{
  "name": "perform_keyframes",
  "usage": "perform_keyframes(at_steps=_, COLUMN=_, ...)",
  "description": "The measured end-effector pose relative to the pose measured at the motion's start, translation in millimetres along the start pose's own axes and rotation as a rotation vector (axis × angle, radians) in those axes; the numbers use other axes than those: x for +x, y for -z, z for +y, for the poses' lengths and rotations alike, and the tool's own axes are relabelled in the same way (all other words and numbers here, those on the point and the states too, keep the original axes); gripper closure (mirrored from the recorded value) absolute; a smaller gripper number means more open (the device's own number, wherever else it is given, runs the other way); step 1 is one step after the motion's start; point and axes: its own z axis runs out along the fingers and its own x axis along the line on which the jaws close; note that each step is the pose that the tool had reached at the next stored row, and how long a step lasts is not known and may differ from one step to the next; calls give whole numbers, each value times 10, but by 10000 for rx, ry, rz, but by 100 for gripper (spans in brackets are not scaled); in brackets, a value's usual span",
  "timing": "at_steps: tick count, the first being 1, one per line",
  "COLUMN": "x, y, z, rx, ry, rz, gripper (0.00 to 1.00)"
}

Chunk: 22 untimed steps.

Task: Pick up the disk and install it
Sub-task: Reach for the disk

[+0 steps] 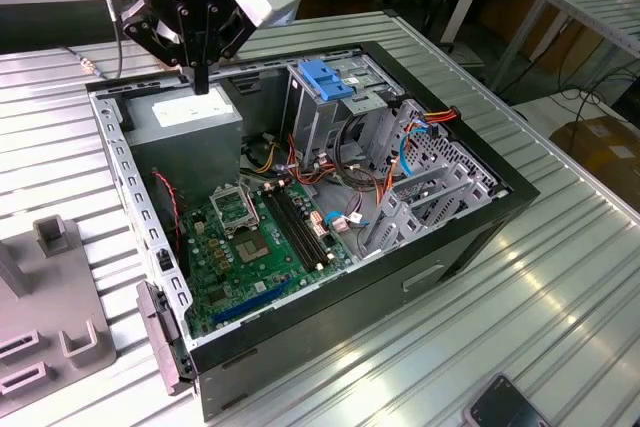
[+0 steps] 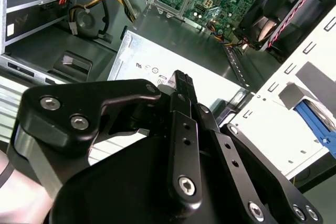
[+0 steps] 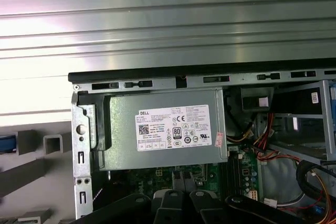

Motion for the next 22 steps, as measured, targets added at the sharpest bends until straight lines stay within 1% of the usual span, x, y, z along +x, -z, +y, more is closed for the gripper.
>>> perform_keyframes(at_steps=22, x=61, y=2, z=-5, rx=0, ry=1, rz=0, gripper=90)
